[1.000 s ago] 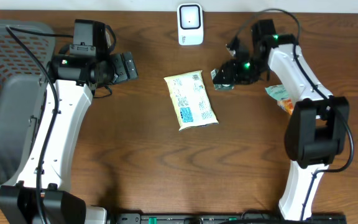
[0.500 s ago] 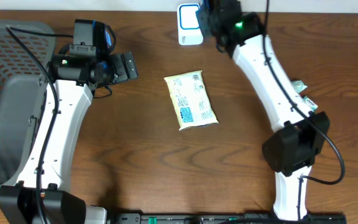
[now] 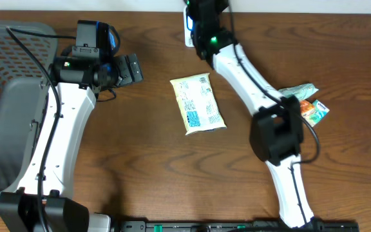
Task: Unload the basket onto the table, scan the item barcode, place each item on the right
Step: 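Lift the tin and carry it up to the scanner, then carry the tin right and release it on the scanned packs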
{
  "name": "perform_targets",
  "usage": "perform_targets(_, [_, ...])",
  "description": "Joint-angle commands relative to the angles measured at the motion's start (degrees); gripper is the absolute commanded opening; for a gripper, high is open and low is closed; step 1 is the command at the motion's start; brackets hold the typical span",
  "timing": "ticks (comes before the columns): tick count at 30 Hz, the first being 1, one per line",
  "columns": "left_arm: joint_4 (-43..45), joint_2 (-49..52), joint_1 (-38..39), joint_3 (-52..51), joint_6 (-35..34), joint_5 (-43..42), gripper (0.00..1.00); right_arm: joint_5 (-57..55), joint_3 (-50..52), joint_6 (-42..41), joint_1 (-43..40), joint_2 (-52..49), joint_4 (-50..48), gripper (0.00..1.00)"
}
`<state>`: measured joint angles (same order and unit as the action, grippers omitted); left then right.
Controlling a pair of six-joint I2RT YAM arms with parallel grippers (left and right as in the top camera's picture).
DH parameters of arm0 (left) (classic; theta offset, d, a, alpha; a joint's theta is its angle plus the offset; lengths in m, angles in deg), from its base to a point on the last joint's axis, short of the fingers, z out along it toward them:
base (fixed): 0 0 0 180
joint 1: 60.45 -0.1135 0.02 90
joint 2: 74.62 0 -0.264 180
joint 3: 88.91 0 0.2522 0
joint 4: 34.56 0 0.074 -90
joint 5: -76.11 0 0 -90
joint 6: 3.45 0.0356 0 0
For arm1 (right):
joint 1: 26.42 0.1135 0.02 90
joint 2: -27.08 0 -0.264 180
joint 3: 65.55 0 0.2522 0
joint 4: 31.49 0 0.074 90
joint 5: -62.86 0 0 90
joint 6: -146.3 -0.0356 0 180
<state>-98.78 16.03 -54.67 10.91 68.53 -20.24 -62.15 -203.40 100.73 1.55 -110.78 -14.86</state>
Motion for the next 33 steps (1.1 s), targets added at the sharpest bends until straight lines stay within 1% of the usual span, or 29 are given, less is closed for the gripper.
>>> perform_targets(1, [-0.1,0.4,0.0,0.4,0.2,-0.5,0.98,-1.7,0.4,21.2,-0.1,-4.2,-4.5,0.43])
perform_targets(3, [-0.1,0.4,0.0,0.4,0.2,-0.5,0.98,-1.7,0.4,24.9,-0.1,-5.7,-7.4,0.43])
perform_targets(5, [-0.1,0.4,0.0,0.4,0.2,-0.5,0.98,-0.3,0.4,26.4,-0.1,-6.8,-8.7,0.43])
perform_targets(8, [-0.1,0.4,0.0,0.4,0.2,-0.5,0.98,1.3,0.4,26.4,-0.5,-7.7,-8.3,0.45])
perform_targets(10, [-0.1,0.4,0.0,0.4,0.2,-0.5,0.98,1.6,0.4,27.8,-0.8,-8.3,-8.2,0.46])
perform_targets(14, [-0.1,0.4,0.0,0.4,0.2,-0.5,0.98,1.6,0.4,35.1,-1.0,-9.5,-7.5,0.52])
perform_targets(17, [-0.1,0.4,0.0,0.4,0.2,-0.5,0.98,1.8,0.4,38.5,-1.0,-9.5,-4.3,0.52])
perform_targets(33, [-0.1,0.4,0.0,0.4,0.2,-0.5,0.98,1.6,0.4,39.0,-1.2,-9.4,-3.7,0.51])
